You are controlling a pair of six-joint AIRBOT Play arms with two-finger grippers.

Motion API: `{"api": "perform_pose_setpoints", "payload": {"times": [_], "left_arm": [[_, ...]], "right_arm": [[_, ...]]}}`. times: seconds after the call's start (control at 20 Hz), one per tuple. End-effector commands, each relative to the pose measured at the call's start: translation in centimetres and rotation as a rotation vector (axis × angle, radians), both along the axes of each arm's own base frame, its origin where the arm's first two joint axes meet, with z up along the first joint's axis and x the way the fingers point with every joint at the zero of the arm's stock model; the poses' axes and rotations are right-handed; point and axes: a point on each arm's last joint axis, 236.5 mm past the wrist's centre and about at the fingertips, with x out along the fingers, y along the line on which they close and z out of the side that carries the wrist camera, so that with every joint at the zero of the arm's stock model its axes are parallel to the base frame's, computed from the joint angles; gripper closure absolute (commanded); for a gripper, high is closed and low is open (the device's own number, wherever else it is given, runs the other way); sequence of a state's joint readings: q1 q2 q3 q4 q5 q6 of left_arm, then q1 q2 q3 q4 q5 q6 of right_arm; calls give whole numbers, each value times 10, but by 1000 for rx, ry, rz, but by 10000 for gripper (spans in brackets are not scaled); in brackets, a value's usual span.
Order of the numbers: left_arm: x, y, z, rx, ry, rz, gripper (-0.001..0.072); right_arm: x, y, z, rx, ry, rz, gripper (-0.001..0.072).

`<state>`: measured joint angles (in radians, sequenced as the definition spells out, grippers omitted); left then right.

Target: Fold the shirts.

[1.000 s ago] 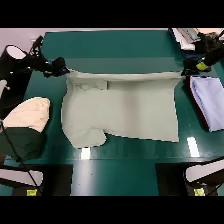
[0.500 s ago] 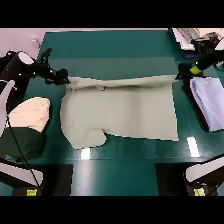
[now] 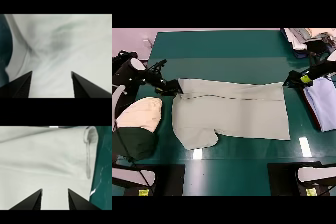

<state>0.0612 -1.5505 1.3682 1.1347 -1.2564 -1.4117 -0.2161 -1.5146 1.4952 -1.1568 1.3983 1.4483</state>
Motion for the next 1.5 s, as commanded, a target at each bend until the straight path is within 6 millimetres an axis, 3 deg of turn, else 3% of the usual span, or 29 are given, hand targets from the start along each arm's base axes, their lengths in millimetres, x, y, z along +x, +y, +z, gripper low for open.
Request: {"api": "perform_pose_setpoints", "payload": {"times": [0.0, 0.15, 0.3, 0.5, 0.75, 0.8, 0.95, 1.0, 1.1, 1.2, 1.25, 1.3, 1.45], "left_arm": [[-66, 19, 0, 95, 87, -15, 127], [-139, 17, -20, 106, 150, -14, 126], [-187, 11, -42, 85, 198, 47, 126], [-208, -13, -61, -26, 237, 105, 127], [-193, -41, -64, -173, 166, 167, 128], [-190, -42, -64, -182, 153, 171, 176], [-192, -44, -60, -190, 160, 156, 587], [-191, -45, -57, -192, 154, 134, 678], [-189, -47, -49, -197, 144, 113, 678], [-184, -46, -38, -196, 93, 110, 679], [-183, -46, -35, -194, 77, 110, 679], [-181, -46, -33, -193, 64, 110, 679], [-181, -46, -30, -193, 54, 109, 678]], "right_arm": [[-33, 12, 40, 1, -34, 55, 332], [-53, 22, 61, -17, -105, 70, 332], [-63, 23, 66, -30, -167, 46, 332], [-75, 25, 61, -29, -166, 39, 332], [-75, 25, 61, -29, -167, 39, 332], [-76, 24, 60, -36, -168, 45, 332], [-90, 6, 55, -35, -106, 23, 332], [-99, -3, 50, -30, -73, 11, 333], [-127, -28, 24, -26, 19, -67, 332], [-176, -54, -25, -41, 177, -162, 319], [-202, -55, -48, -4, 255, -206, 272], [-225, -48, -71, 73, 336, -259, 217], [-257, -15, -112, 270, 464, -315, 225]]}}
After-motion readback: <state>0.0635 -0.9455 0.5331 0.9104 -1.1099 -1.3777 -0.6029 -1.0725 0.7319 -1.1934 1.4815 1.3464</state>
